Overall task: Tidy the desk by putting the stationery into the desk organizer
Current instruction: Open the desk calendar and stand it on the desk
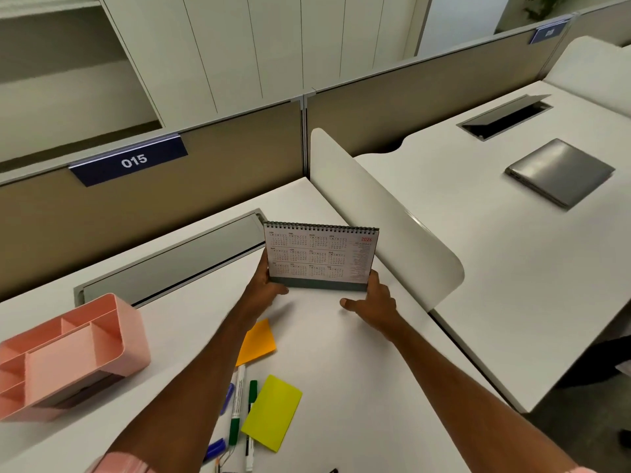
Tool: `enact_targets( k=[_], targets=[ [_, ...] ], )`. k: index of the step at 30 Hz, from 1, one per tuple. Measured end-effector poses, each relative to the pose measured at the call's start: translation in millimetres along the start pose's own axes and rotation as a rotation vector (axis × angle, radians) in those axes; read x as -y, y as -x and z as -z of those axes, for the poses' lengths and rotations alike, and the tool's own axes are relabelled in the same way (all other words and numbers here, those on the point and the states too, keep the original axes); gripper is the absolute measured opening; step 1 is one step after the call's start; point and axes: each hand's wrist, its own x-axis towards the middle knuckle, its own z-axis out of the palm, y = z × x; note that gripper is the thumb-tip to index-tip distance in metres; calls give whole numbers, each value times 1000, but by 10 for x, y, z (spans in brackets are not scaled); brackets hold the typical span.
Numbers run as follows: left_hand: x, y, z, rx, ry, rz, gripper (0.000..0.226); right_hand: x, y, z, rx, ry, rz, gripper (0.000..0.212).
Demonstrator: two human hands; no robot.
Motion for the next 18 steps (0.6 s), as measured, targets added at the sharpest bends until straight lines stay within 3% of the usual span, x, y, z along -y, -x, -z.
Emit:
enact_targets(
  k=[8, 18],
  targets=[
    [60, -258, 71, 16, -8, 1, 119, -3, -133, -10, 15, 46, -5, 93],
    [22, -497, 120, 28, -17, 17, 117, 78, -337, -31, -7, 73, -7, 93]
  ],
)
